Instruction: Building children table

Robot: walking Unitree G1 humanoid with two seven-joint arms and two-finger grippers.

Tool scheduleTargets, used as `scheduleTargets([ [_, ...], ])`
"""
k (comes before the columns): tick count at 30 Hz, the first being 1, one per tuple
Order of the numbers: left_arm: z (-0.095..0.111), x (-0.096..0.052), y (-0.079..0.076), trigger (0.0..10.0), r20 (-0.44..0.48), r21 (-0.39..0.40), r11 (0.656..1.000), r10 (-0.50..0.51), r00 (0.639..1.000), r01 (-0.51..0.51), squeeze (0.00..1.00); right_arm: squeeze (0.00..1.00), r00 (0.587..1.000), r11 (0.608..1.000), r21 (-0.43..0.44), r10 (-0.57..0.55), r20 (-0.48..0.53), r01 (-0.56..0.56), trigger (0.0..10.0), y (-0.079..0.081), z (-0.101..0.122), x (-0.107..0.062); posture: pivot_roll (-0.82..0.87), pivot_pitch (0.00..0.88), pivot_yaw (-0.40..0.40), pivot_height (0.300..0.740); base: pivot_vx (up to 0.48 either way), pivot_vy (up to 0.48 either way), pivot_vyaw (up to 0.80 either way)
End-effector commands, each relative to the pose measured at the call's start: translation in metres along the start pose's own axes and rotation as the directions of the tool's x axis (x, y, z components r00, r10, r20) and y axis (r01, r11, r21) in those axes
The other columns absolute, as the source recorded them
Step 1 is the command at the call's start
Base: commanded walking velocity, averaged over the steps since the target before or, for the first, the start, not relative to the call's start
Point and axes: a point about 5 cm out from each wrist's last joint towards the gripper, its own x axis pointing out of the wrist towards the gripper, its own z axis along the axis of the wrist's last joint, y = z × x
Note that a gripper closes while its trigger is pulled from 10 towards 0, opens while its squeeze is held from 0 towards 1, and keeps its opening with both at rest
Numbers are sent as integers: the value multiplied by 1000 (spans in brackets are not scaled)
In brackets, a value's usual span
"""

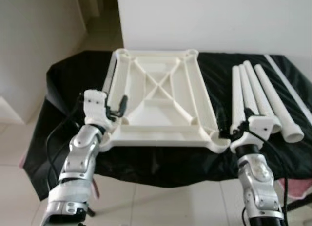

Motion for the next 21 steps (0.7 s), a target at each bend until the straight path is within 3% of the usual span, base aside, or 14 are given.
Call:
scheduleTargets([
  [1,-1,0,-3,10000,-1,-17,1000,-14,1000,14,0,0,1000,1000,-5,-1,3,1,10000,-1,1,1,-71,0,4,740,0,0,0],
  [4,-2,0,-2,10000,-6,-56,998,-14,1000,13,0,0,1000,1000,-5,0,3,0,10000,-1,0,1,-71,0,4,740,0,0,0],
  [15,-2,2,-1,10000,-15,-64,998,-21,1000,20,0,0,1000,1000,-1,1,5,-1,10000,1,0,2,-68,0,9,740,0,35,0],
  [21,-1,2,-2,10000,-7,-51,998,-27,1000,27,0,0,1000,1000,2,1,6,-1,10000,2,-1,2,-67,0,10,740,0,239,0],
])
